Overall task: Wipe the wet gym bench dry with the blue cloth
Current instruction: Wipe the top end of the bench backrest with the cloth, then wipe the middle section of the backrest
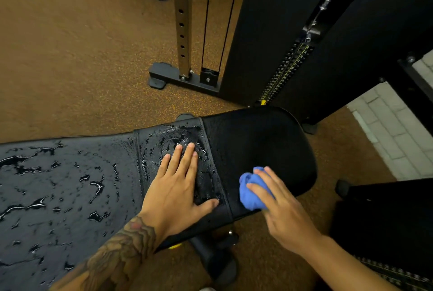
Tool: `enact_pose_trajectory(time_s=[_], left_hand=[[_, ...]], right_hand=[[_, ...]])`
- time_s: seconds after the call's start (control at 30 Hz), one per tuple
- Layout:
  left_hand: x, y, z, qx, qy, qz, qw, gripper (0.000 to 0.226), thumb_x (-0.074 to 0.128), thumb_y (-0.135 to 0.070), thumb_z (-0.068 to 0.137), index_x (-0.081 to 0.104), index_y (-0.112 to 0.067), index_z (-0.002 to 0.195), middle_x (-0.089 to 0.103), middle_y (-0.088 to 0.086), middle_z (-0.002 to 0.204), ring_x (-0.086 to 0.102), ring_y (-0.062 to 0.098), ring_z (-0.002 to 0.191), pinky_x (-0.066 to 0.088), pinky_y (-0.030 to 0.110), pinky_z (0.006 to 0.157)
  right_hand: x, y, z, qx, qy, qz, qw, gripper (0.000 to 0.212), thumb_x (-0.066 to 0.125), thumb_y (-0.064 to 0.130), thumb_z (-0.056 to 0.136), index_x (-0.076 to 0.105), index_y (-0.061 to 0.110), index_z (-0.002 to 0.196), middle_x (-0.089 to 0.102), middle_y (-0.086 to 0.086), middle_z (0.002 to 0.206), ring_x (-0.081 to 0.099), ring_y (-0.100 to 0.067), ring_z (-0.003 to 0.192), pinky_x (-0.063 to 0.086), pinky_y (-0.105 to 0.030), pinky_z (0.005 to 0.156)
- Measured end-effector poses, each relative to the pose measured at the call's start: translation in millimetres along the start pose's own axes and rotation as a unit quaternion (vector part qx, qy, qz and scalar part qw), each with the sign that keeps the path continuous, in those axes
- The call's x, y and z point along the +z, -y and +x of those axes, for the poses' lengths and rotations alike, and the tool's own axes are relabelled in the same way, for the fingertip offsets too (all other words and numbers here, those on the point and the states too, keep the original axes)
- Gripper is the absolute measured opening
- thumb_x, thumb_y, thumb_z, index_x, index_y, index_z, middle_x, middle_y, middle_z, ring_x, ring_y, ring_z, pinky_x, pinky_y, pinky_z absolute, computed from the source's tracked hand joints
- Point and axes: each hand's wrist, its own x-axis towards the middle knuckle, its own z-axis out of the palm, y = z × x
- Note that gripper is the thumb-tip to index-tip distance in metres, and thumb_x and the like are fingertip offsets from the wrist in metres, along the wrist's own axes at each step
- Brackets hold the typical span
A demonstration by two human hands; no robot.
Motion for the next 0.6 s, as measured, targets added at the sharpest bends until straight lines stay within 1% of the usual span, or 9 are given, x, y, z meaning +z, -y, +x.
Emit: enact_pose_trajectory(time_s=[0.1,0.17,0.2,0.27,0.33,0.43,0.53,0.57,0.6], left_hand=[[0.2,-0.2,-0.1,-0.001,-0.003,-0.001,1.000,0.112,0.028,-0.087,0.075,0.016,-0.006,0.152,0.003,0.008,0.161,-0.005,0.027,0.148,0.007,0.046,0.118],[-0.1,-0.3,-0.5,-0.003,-0.003,-0.002,1.000,0.112,0.028,-0.086,0.075,0.015,-0.006,0.151,0.003,0.008,0.161,-0.005,0.028,0.148,0.005,0.046,0.118],[-0.2,-0.5,-0.5,-0.004,-0.001,-0.004,1.000,0.112,0.028,-0.086,0.075,0.014,-0.006,0.152,0.002,0.008,0.161,-0.006,0.028,0.148,0.005,0.046,0.119],[-0.2,-0.2,-0.4,-0.005,0.002,-0.010,1.000,0.113,0.028,-0.086,0.074,0.009,-0.006,0.152,-0.003,0.008,0.161,-0.010,0.027,0.148,0.002,0.045,0.120],[-1.7,1.9,-1.8,-0.002,-0.006,-0.021,1.000,0.114,0.030,-0.086,0.074,0.008,-0.007,0.153,-0.005,0.007,0.161,-0.011,0.026,0.148,0.000,0.043,0.120],[-5.6,13.3,-13.0,-0.001,-0.012,-0.031,0.999,0.111,0.031,-0.084,0.075,0.008,-0.008,0.153,-0.005,0.006,0.161,-0.011,0.024,0.148,-0.001,0.041,0.120],[-7.5,30.0,-31.2,-0.007,-0.024,-0.027,0.999,0.106,0.033,-0.080,0.079,0.016,-0.005,0.152,0.002,0.007,0.162,-0.005,0.025,0.149,0.006,0.043,0.118],[-7.5,34.3,-37.0,-0.011,-0.024,-0.028,0.999,0.105,0.033,-0.080,0.079,0.016,-0.005,0.152,0.002,0.007,0.162,-0.004,0.024,0.149,0.007,0.043,0.118],[-7.8,37.2,-41.9,-0.016,-0.024,-0.029,0.999,0.105,0.033,-0.080,0.080,0.016,-0.005,0.152,0.002,0.007,0.162,-0.004,0.024,0.149,0.008,0.043,0.118]], right_hand=[[2.0,-7.3,35.4,0.091,-0.061,0.014,0.994,0.052,0.054,0.006,0.089,0.043,0.019,0.137,0.028,-0.008,0.154,0.014,-0.024,0.146,0.026,-0.044,0.115],[7.4,-3.0,70.9,0.137,-0.101,0.024,0.985,0.048,0.051,0.006,0.089,0.045,0.017,0.136,0.032,-0.012,0.151,0.019,-0.031,0.143,0.026,-0.048,0.114],[11.7,3.3,85.8,0.140,-0.108,0.029,0.984,0.047,0.049,0.007,0.089,0.046,0.015,0.135,0.034,-0.014,0.149,0.022,-0.035,0.141,0.027,-0.050,0.113],[21.2,24.7,99.0,0.101,-0.083,0.030,0.991,0.049,0.047,0.009,0.086,0.046,0.013,0.135,0.034,-0.017,0.148,0.022,-0.038,0.141,0.026,-0.050,0.113],[28.2,43.7,83.3,0.040,-0.040,0.037,0.998,0.054,0.047,0.006,0.083,0.045,0.016,0.136,0.030,-0.014,0.151,0.018,-0.033,0.143,0.022,-0.043,0.116],[23.9,41.9,37.4,-0.002,-0.029,0.056,0.998,0.056,0.050,-0.001,0.081,0.046,0.018,0.133,0.024,-0.005,0.154,0.013,-0.021,0.146,0.019,-0.033,0.117],[14.4,41.3,16.6,0.024,-0.039,0.101,0.994,0.051,0.053,0.000,0.085,0.046,0.020,0.131,0.021,0.011,0.151,0.015,-0.013,0.145,0.020,-0.027,0.116],[12.3,47.9,19.3,0.037,-0.049,0.123,0.990,0.050,0.051,0.002,0.086,0.046,0.022,0.132,0.021,0.015,0.149,0.017,-0.010,0.144,0.019,-0.024,0.115],[11.7,57.6,25.1,0.045,-0.055,0.137,0.988,0.050,0.049,0.004,0.086,0.046,0.022,0.132,0.022,0.014,0.149,0.017,-0.009,0.144,0.019,-0.023,0.115]])
